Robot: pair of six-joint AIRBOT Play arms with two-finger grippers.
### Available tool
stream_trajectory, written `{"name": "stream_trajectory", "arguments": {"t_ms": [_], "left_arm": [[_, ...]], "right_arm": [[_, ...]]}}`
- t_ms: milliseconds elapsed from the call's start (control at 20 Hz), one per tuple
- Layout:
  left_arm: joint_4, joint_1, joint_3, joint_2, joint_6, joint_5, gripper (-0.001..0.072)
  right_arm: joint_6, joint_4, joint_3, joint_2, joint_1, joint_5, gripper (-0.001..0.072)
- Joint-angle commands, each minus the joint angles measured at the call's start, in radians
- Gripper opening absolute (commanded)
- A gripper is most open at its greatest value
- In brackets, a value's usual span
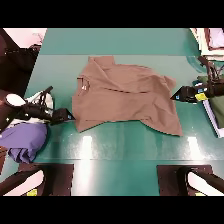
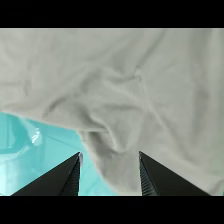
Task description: Fold the shirts.
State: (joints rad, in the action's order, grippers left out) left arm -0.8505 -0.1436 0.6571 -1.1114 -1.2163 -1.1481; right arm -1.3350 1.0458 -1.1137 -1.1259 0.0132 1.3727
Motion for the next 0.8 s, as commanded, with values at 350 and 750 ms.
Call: {"name": "stream_trajectory", "arguments": {"t_ms": [350, 750], "left_arm": [[0.197, -0.002, -0.179, 0.025, 0.099, 0.227, 0.0644], [0.207, 0.095, -0.179, 0.025, 0.117, 0.277, 0.0364]], "right_arm": [[0.002, -0.008, 0.041, 0.049, 0.003, -0.003, 0.041], [0.001, -0.008, 0.042, 0.049, 0.003, -0.003, 0.0409]]}}
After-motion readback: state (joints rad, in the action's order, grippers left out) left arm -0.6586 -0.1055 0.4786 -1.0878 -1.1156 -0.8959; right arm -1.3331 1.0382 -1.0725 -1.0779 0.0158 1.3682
